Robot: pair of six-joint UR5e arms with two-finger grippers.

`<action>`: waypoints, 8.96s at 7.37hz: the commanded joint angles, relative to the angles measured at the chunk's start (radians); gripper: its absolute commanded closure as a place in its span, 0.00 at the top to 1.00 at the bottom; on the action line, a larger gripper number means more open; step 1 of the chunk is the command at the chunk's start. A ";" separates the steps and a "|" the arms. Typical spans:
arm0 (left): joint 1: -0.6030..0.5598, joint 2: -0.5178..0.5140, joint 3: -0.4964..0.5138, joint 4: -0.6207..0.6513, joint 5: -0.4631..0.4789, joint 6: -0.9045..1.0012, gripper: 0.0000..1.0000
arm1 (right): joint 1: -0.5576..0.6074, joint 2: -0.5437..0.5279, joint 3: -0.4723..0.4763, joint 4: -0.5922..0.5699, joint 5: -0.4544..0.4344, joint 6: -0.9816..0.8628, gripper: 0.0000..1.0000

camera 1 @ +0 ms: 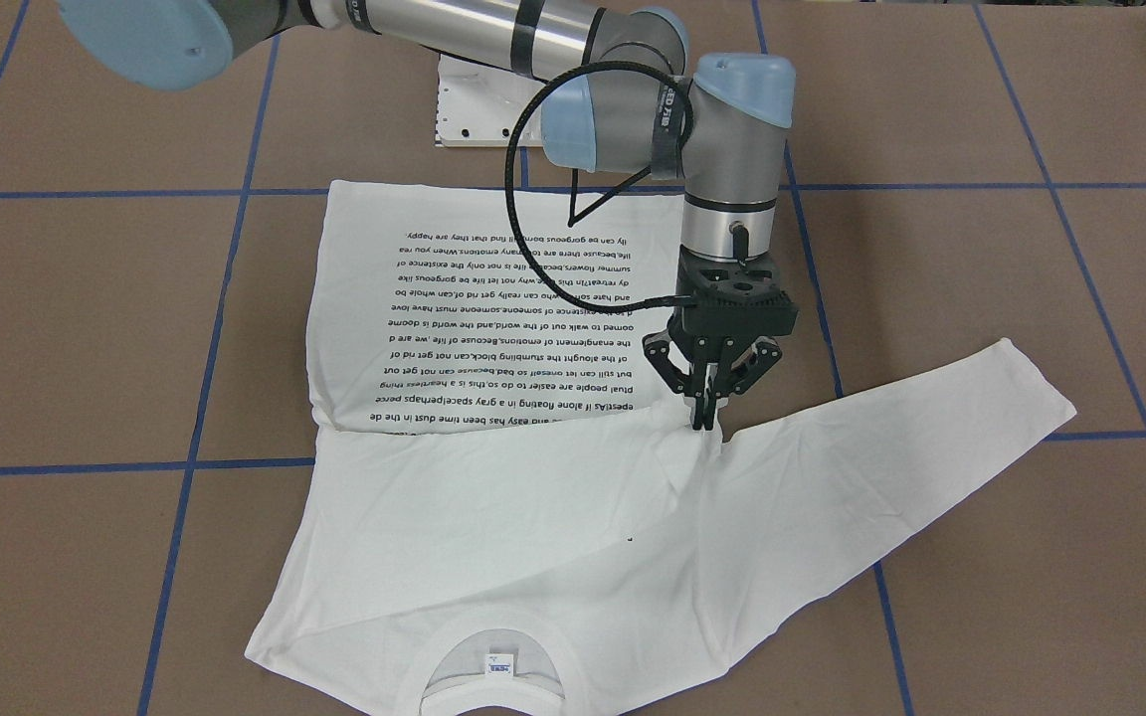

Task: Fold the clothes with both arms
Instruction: 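Fold the held sleeve across the shirt body toward the other side, then release the sleeve and withdraw the right gripper from the shirt, then move the left gripper to the sleeve cuff nearest it and grasp, then fold the held sleeve across the shirt body toward the right gripper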

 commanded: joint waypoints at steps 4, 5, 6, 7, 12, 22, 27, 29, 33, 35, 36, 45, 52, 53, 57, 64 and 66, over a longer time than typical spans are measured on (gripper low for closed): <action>0.100 -0.051 0.045 -0.116 0.006 -0.038 1.00 | 0.206 -0.230 0.185 -0.012 0.310 -0.062 1.00; 0.174 -0.077 0.119 -0.198 0.008 -0.142 1.00 | 0.269 -0.322 0.307 -0.064 0.420 -0.146 1.00; 0.229 -0.078 0.194 -0.327 0.011 -0.255 1.00 | 0.318 -0.450 0.461 -0.086 0.456 -0.217 1.00; 0.271 -0.078 0.257 -0.448 0.034 -0.370 1.00 | 0.390 -0.614 0.624 -0.103 0.538 -0.321 1.00; 0.535 0.019 0.261 -0.598 0.224 -0.566 1.00 | 0.602 -1.013 0.894 -0.104 0.737 -0.707 1.00; 0.681 0.033 0.267 -0.598 0.324 -0.563 0.57 | 0.602 -1.027 0.898 -0.104 0.732 -0.699 1.00; 0.681 0.033 0.259 -0.602 0.339 -0.561 0.00 | 0.601 -1.025 0.897 -0.104 0.731 -0.692 1.00; 0.679 0.033 0.260 -0.601 0.331 -0.561 0.09 | 0.601 -1.025 0.898 -0.104 0.731 -0.690 1.00; 0.679 0.034 0.262 -0.599 0.339 -0.558 0.43 | 0.601 -1.025 0.897 -0.104 0.729 -0.687 1.00; 0.679 0.034 0.262 -0.599 0.339 -0.558 0.48 | 0.601 -1.025 0.897 -0.104 0.729 -0.685 1.00; 0.681 0.039 0.259 -0.601 0.339 -0.558 0.50 | 0.601 -1.025 0.897 -0.104 0.728 -0.687 1.00; 0.691 0.050 0.259 -0.601 0.337 -0.537 0.51 | 0.599 -1.025 0.892 -0.104 0.726 -0.662 1.00; 0.687 0.018 0.165 -0.598 0.338 -0.537 0.00 | 0.598 -1.022 0.891 -0.098 0.726 -0.655 1.00; 0.673 -0.007 0.153 -0.592 0.334 -0.538 0.00 | 0.598 -1.022 0.891 -0.098 0.726 -0.652 1.00; 0.638 -0.347 0.135 -0.254 0.331 -0.567 0.00 | 0.598 -1.024 0.891 -0.098 0.726 -0.653 1.00; 0.775 -1.034 0.322 0.231 0.337 -1.074 0.00 | 0.598 -1.024 0.891 -0.098 0.725 -0.653 1.00; 0.953 -1.050 0.374 0.183 0.511 -1.109 0.00 | 0.598 -1.025 0.889 -0.098 0.725 -0.653 1.00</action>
